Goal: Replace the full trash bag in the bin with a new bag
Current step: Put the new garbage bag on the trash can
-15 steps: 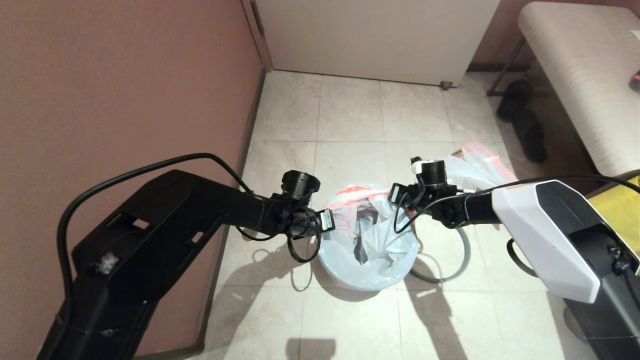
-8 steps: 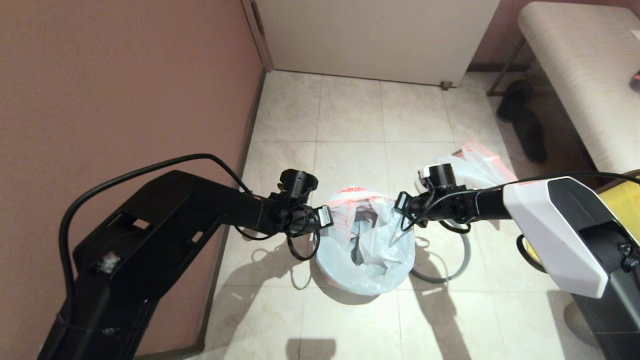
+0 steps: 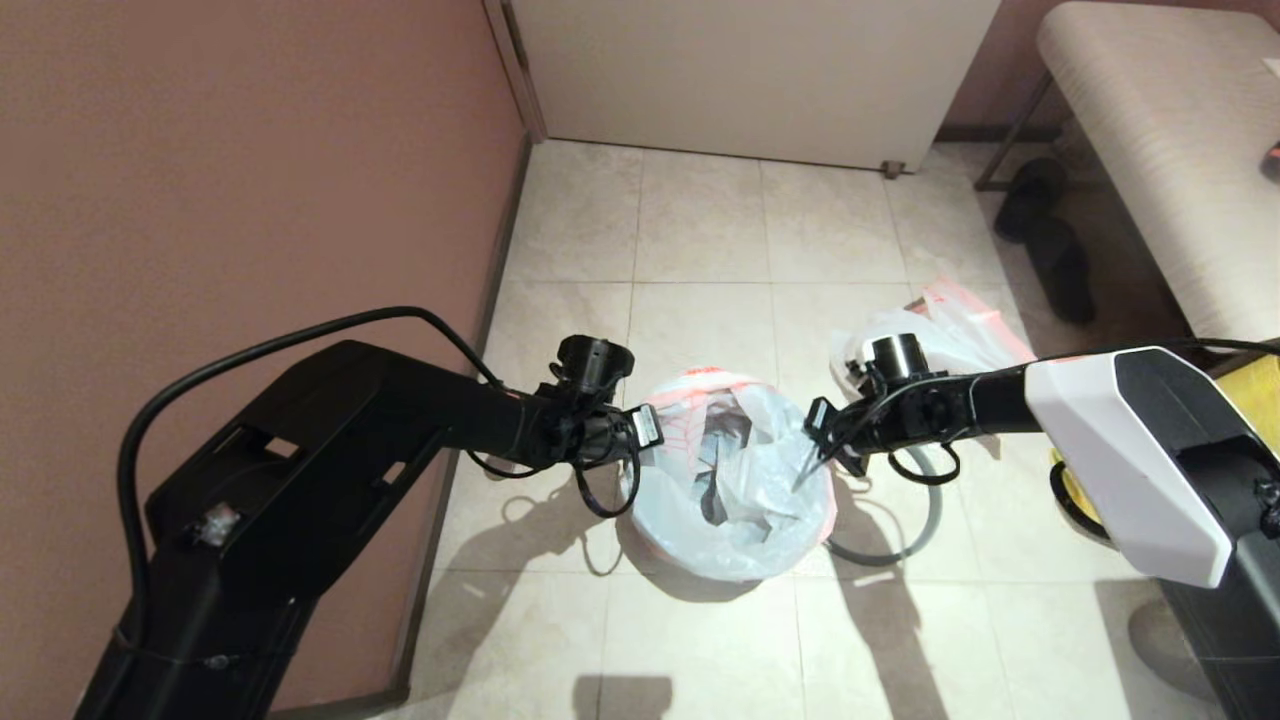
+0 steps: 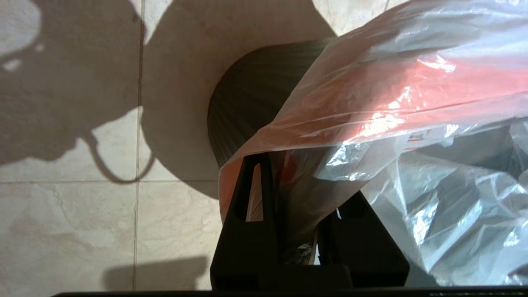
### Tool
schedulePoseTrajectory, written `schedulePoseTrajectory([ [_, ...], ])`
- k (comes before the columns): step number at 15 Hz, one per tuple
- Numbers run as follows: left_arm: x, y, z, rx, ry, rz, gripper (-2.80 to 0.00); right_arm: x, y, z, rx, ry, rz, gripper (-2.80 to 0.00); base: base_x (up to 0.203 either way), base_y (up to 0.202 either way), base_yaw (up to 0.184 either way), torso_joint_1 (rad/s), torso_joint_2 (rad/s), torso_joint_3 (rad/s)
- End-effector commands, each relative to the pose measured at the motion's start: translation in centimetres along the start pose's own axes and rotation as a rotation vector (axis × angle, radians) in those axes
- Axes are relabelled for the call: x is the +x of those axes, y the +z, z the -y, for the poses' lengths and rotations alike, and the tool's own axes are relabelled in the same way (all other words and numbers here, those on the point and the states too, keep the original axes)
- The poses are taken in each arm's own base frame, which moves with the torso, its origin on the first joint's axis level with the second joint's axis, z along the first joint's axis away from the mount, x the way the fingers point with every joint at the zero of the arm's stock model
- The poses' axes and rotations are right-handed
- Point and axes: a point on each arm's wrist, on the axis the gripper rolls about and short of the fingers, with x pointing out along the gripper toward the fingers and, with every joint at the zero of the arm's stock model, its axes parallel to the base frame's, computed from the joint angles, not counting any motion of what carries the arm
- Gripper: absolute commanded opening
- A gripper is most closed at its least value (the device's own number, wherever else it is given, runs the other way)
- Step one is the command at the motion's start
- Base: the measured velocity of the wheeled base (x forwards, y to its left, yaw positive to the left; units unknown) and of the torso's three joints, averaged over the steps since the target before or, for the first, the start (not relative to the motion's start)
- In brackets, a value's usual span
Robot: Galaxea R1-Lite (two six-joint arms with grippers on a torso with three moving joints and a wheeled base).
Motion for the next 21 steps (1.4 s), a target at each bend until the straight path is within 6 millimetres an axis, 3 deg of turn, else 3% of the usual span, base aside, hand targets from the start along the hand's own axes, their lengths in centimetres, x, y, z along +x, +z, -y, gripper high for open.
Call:
schedulePoseTrajectory([
  [1,0.3,-0.3,-0.1,-0.008,0.005,-0.001,-2.8,-1.9,0.2,-1.7,-0.005,0.024,-0.01,-2.8,0.0,0.0,0.0,0.0,0.0,0.0],
  [4,0.2,-0.2,-0.1,-0.006,0.002,-0.003,-2.8,-6.6,0.6,-4.4,-0.046,0.049,0.028,-2.8,0.0,0.0,0.0,0.0,0.0,0.0],
  [6,0.1,-0.4,0.1,-0.004,-0.001,-0.007,-2.8,-10.3,0.4,-6.4,-0.13,0.075,0.071,-2.8,0.0,0.0,0.0,0.0,0.0,0.0],
  [7,0.2,-0.4,0.0,-0.004,-0.001,-0.01,-2.8,-11.2,0.1,-7.3,-0.205,0.089,0.08,-2.8,0.0,0.0,0.0,0.0,0.0,0.0],
  [10,-0.4,-0.1,0.2,-0.004,-0.01,-0.003,-2.8,-10.0,-1.0,-7.9,-0.407,0.136,0.045,-2.8,0.0,0.0,0.0,0.0,0.0,0.0],
  [15,-2.8,1.4,1.0,-0.007,-0.069,0.086,-2.8,-7.1,-1.4,-3.1,-0.413,0.073,-0.048,-2.8,0.0,0.0,0.0,0.0,0.0,0.0],
  [18,-4.2,2.1,1.3,-0.007,-0.09,0.125,-2.8,-8.9,-1.3,-3.0,-0.403,0.071,-0.034,-2.8,0.0,0.0,0.0,0.0,0.0,0.0],
  [21,-4.6,2.2,1.5,0.001,-0.106,0.151,-2.8,-10.7,-2.7,-2.7,-0.404,0.054,-0.058,-2.8,0.0,0.0,0.0,0.0,0.0,0.0],
])
